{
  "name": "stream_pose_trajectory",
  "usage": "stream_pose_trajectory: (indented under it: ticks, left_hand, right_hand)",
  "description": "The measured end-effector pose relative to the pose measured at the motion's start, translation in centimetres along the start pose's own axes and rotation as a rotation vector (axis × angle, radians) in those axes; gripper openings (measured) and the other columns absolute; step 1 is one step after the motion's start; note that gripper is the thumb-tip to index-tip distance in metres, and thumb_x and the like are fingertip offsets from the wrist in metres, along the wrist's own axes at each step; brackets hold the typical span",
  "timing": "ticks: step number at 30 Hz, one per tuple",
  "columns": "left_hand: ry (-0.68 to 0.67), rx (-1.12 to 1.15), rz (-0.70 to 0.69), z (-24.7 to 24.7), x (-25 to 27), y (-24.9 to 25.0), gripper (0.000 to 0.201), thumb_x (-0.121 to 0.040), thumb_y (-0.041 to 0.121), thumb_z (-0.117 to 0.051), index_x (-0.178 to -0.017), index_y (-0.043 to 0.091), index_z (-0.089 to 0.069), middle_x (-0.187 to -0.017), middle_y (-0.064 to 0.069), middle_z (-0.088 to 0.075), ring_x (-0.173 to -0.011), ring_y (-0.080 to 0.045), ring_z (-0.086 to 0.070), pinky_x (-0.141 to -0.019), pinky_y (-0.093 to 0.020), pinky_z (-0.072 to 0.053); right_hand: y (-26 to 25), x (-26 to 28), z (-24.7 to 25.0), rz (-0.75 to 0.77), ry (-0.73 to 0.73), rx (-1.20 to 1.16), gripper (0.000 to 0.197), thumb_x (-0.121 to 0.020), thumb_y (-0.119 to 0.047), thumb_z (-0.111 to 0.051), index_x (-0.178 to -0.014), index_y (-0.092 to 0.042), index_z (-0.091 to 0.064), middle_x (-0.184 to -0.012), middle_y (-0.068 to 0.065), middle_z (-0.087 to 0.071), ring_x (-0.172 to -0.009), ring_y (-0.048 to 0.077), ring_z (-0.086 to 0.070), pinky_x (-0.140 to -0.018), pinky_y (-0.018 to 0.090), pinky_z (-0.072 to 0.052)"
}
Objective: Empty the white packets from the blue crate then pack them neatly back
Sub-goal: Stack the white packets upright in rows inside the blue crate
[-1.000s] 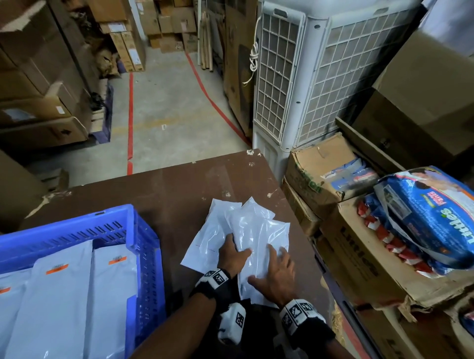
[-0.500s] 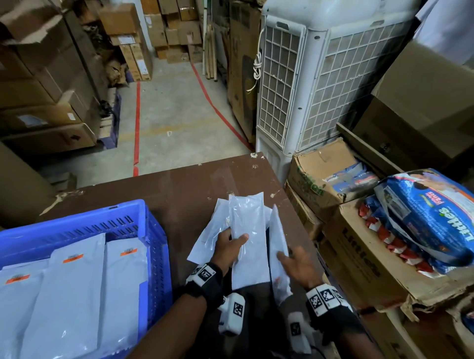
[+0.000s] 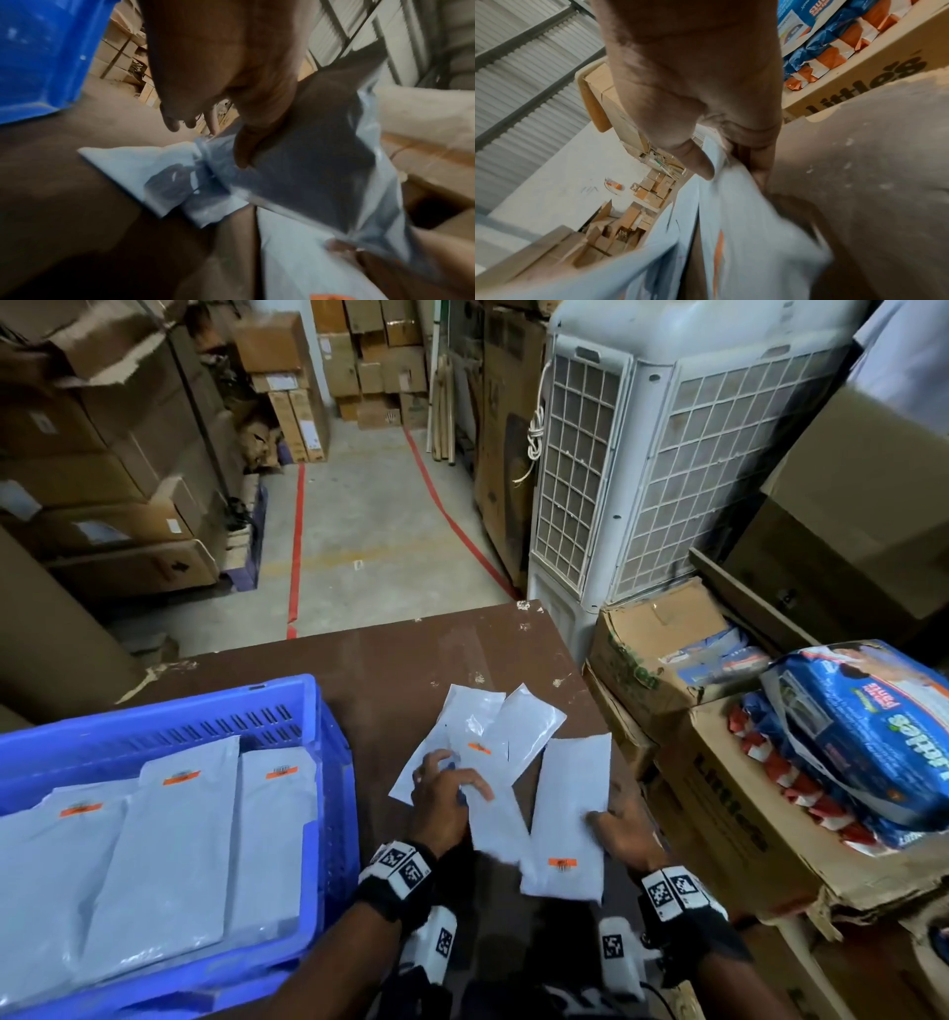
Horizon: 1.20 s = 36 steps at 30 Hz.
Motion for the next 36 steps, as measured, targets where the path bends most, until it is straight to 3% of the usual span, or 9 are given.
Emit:
stream_pose_trajectory:
  ticks: [5, 9, 14, 17, 20, 26, 30, 34, 36]
  left_hand:
    - [-0.275, 0.007, 0.051, 0.2, 2.1, -3.5, 0.058, -0.068, -0.018, -0.049, -0.082, 0.037, -0.061, -0.113, -0.008, -0.051, -0.112, -0.024, -0.053, -0.099, -0.016, -0.036]
    - [-0.296, 0.065, 0.182, -0.4, 2.6, -4.3, 0.034, -0.084, -0.005, -0.055, -0.1, 0.023, -0.066, -0.116, -0.006, -0.057, -0.11, -0.017, -0.055, -0.097, -0.02, -0.041]
    - [-0.204, 0.16, 0.29, -1.1, 2.9, -5.3, 0.036, -0.073, -0.007, -0.066, -0.095, 0.021, -0.067, -0.107, -0.002, -0.063, -0.104, -0.019, -0.06, -0.082, -0.017, -0.043]
    - [-0.109, 0.181, 0.354, -0.8, 3.5, -5.7, 0.034, -0.072, -0.006, -0.064, -0.093, 0.019, -0.069, -0.1, -0.004, -0.064, -0.096, -0.024, -0.062, -0.078, -0.021, -0.047]
    - [-0.061, 0.187, 0.404, -0.5, 4.5, -5.6, 0.029, -0.076, -0.002, -0.066, -0.096, 0.018, -0.066, -0.1, -0.005, -0.064, -0.096, -0.023, -0.062, -0.077, -0.023, -0.047]
    - [-0.02, 0.097, 0.389, 0.2, 5.3, -4.0, 0.03, -0.076, 0.014, -0.076, -0.102, 0.021, -0.063, -0.114, -0.005, -0.056, -0.099, -0.018, -0.055, -0.081, -0.023, -0.043]
    - [0.055, -0.001, 0.341, 0.2, 5.8, -2.9, 0.064, -0.07, 0.035, -0.082, -0.126, 0.029, -0.05, -0.127, -0.001, -0.037, -0.1, -0.013, -0.044, -0.086, -0.024, -0.042]
    - [0.026, -0.133, 0.217, -0.9, 5.6, -2.1, 0.096, -0.064, 0.054, -0.082, -0.143, 0.043, -0.029, -0.145, -0.006, -0.023, -0.121, -0.025, -0.043, -0.099, -0.039, -0.048]
    - [-0.044, -0.205, 0.213, -1.8, 5.4, -1.6, 0.105, -0.063, 0.056, -0.083, -0.146, 0.043, -0.022, -0.151, -0.008, -0.011, -0.13, -0.029, -0.034, -0.107, -0.042, -0.042]
  right_hand:
    - [5.8, -1.2, -0.3, -0.005, -0.001, -0.004, 0.089, -0.063, -0.061, -0.081, -0.135, -0.044, -0.031, -0.124, -0.002, -0.06, -0.108, 0.023, -0.066, -0.085, 0.053, -0.058]
    - [1.4, 1.8, -0.2, -0.032, -0.006, -0.041, 0.078, -0.072, -0.036, -0.078, -0.137, -0.026, -0.035, -0.123, 0.009, -0.062, -0.104, 0.026, -0.067, -0.086, 0.052, -0.058]
    - [-1.0, 4.0, 0.2, -0.068, 0.088, -0.192, 0.074, -0.086, 0.009, -0.065, -0.14, -0.02, -0.025, -0.122, 0.014, -0.056, -0.104, 0.027, -0.062, -0.076, 0.039, -0.058]
    - [-0.4, 4.4, 0.6, -0.111, 0.213, -0.349, 0.091, -0.085, 0.011, -0.066, -0.15, -0.021, -0.012, -0.13, 0.01, -0.047, -0.114, 0.028, -0.053, -0.091, 0.049, -0.052]
    - [0.4, 4.7, -0.1, -0.198, 0.266, -0.508, 0.101, -0.075, -0.002, -0.081, -0.141, -0.044, -0.018, -0.129, 0.02, -0.053, -0.107, 0.039, -0.065, -0.088, 0.056, -0.056]
    - [-1.2, 7.4, -3.4, -0.27, -0.148, -0.231, 0.042, -0.094, -0.016, -0.065, -0.127, -0.018, -0.039, -0.086, 0.017, -0.065, -0.064, 0.033, -0.068, -0.056, 0.037, -0.058]
    - [-1.7, 7.2, -2.5, -0.193, -0.163, -0.04, 0.027, -0.093, -0.018, -0.068, -0.114, -0.005, -0.059, -0.076, 0.014, -0.066, -0.054, 0.024, -0.062, -0.049, 0.028, -0.052]
    - [-3.3, 4.5, 0.1, 0.072, 0.052, 0.331, 0.022, -0.081, -0.024, -0.081, -0.098, -0.016, -0.069, -0.088, 0.008, -0.07, -0.083, 0.023, -0.066, -0.067, 0.013, -0.046]
    - [-3.7, 2.5, 1.1, 0.108, 0.066, 0.498, 0.046, -0.069, -0.042, -0.087, -0.106, -0.022, -0.066, -0.112, 0.008, -0.066, -0.109, 0.026, -0.059, -0.092, 0.026, -0.045]
Point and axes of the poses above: each hand's wrist, its own x-axis away from the middle knuckle, its own z-axis out of the back of the hand, y = z × x, the point moved 1 cm from there along -x, towards the middle knuckle
